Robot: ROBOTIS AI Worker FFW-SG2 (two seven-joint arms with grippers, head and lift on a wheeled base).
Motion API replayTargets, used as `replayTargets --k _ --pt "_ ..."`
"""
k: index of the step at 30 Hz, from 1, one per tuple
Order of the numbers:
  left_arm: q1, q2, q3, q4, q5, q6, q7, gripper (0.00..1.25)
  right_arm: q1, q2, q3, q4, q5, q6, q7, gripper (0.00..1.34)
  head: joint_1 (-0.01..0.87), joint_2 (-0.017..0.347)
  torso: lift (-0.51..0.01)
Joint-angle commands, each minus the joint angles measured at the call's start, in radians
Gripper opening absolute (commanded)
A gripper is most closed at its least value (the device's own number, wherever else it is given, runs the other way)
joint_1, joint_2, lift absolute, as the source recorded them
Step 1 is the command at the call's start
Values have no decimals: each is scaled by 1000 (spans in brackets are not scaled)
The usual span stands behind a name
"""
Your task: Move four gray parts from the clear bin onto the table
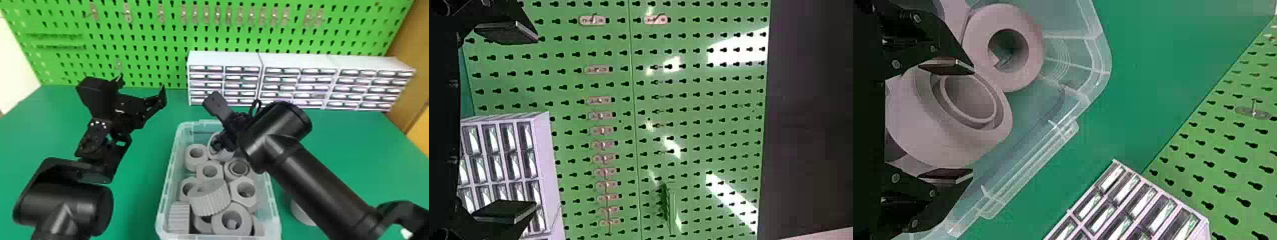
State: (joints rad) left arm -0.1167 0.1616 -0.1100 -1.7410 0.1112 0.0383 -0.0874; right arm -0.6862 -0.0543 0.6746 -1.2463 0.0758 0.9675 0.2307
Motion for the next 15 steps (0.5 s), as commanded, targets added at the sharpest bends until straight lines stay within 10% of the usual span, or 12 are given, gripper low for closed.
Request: replayTargets --k 1,15 --pt "-1 1 -2 0 2 0 0 1135 -1 2 7 24 -1 -21 -25 813 678 34 -50" --pt "-11 12 -8 0 10 0 0 1135 -1 10 0 54 -14 -81 -83 813 678 34 -50"
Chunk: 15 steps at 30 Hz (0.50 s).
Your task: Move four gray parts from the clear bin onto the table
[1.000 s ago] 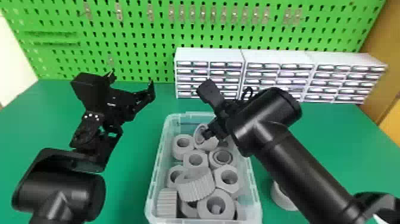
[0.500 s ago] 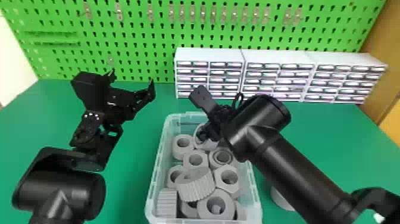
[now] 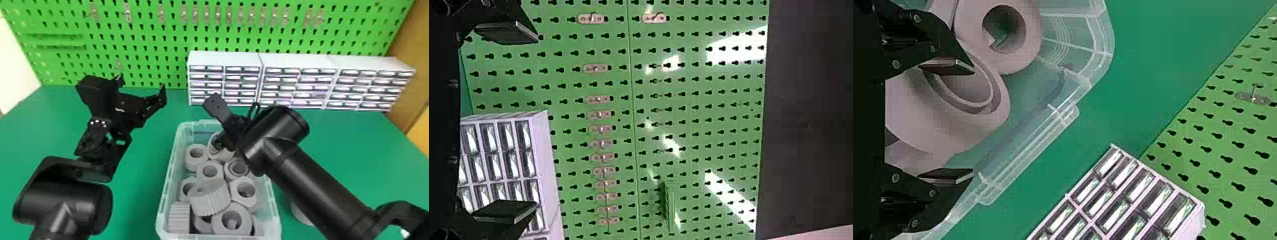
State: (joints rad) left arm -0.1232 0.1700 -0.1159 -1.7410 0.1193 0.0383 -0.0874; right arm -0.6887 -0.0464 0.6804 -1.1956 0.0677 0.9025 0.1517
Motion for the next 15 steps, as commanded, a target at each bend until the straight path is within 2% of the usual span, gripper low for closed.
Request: replayTargets --k 1,15 --pt "-4 5 -4 0 5 0 0 1135 3 2 -7 4 -6 -17 -6 813 678 34 -50" --pt "-13 19 -7 0 5 0 0 1135 21 2 -5 45 -6 -31 -11 813 678 34 -50"
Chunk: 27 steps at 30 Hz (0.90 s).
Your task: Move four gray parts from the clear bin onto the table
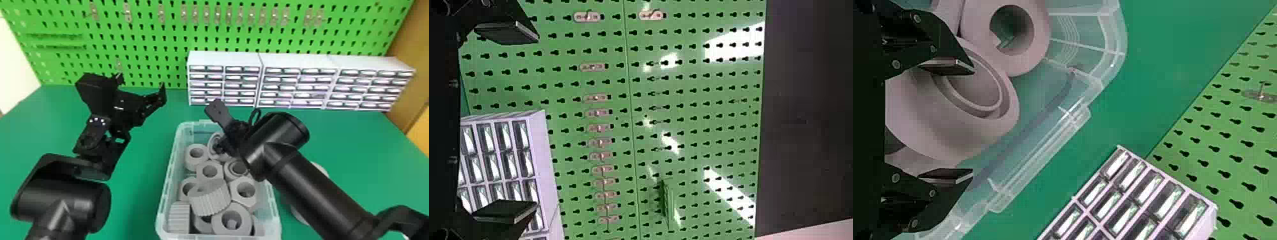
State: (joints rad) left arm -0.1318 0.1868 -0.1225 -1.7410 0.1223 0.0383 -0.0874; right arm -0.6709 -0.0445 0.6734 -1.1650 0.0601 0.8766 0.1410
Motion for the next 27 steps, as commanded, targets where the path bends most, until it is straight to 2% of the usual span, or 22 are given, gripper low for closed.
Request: replayTargets --k 1,10,18,27 --pt "-6 2 0 0 2 0 0 1135 5 0 0 18 3 -7 -1 813 678 34 -50" --pt "-2 3 4 0 10 0 0 1135 13 -3 -15 19 35 -2 -1 813 678 34 -50" --pt "11 3 11 0 13 0 0 1135 14 -9 -8 -5 112 25 -1 813 678 34 -50" --pt "15 3 12 0 14 0 0 1135 17 -14 -6 -22 142 45 -1 813 678 34 -50"
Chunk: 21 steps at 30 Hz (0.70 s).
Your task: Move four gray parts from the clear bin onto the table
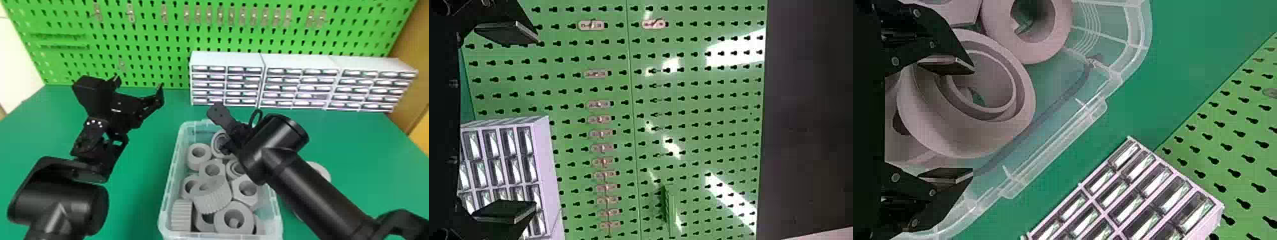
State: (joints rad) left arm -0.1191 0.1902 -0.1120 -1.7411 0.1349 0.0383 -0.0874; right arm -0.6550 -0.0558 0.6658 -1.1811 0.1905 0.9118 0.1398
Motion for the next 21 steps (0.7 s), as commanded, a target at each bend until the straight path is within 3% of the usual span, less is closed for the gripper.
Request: replayTargets --k 1,14,21 --pt "4 0 2 0 2 0 0 1135 2 -3 2 -9 15 15 0 813 678 34 -50" --pt "7 3 2 0 3 0 0 1135 12 -12 5 -32 40 32 0 813 678 34 -50" --pt "7 8 -1 0 5 0 -2 1135 20 -16 3 -32 -14 22 0 813 678 34 -50"
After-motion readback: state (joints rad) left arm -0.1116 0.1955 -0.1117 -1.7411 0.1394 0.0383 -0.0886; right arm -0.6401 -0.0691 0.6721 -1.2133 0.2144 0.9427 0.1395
